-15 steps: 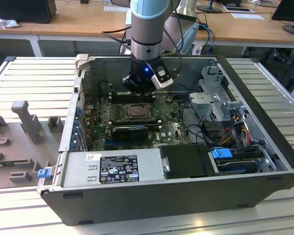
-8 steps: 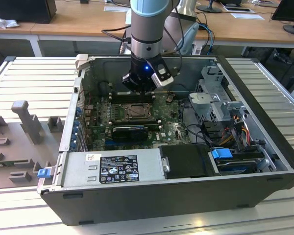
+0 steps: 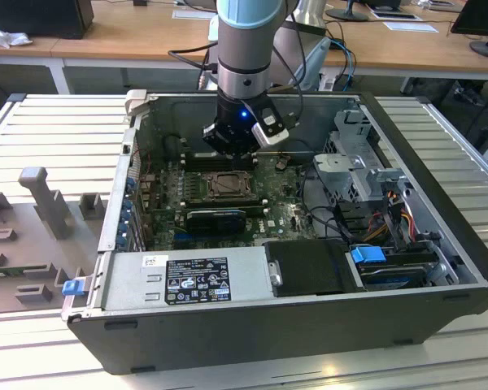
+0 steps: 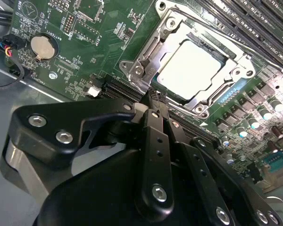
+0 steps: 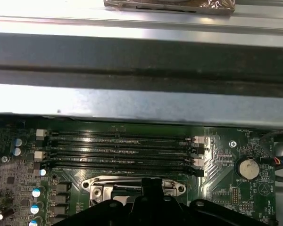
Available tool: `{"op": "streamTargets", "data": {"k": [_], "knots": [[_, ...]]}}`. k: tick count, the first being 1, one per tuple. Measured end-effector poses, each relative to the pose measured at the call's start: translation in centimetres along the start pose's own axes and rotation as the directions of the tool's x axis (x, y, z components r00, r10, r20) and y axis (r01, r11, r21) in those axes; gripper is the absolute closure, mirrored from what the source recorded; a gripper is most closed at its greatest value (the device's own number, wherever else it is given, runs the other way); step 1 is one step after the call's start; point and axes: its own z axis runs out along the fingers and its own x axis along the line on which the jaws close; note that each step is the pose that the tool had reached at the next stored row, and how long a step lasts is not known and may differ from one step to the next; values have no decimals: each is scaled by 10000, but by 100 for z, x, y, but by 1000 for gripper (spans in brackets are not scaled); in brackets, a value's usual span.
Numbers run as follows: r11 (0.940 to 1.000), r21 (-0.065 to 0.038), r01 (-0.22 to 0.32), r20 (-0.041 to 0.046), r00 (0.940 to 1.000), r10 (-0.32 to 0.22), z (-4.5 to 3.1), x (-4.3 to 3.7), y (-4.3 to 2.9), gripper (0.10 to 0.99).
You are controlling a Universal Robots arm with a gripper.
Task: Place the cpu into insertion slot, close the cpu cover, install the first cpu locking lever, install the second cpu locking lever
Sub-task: 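Install the second cpu locking lever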
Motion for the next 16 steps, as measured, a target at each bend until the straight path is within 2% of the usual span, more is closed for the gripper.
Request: {"op": "streamTargets", "data": {"k": [6,16], "knots": [[10000,-2,0,1,10000,0,-45,-1,-13,980],[10000,-8,-2,1,10000,2,-61,4,-151,980]]}}
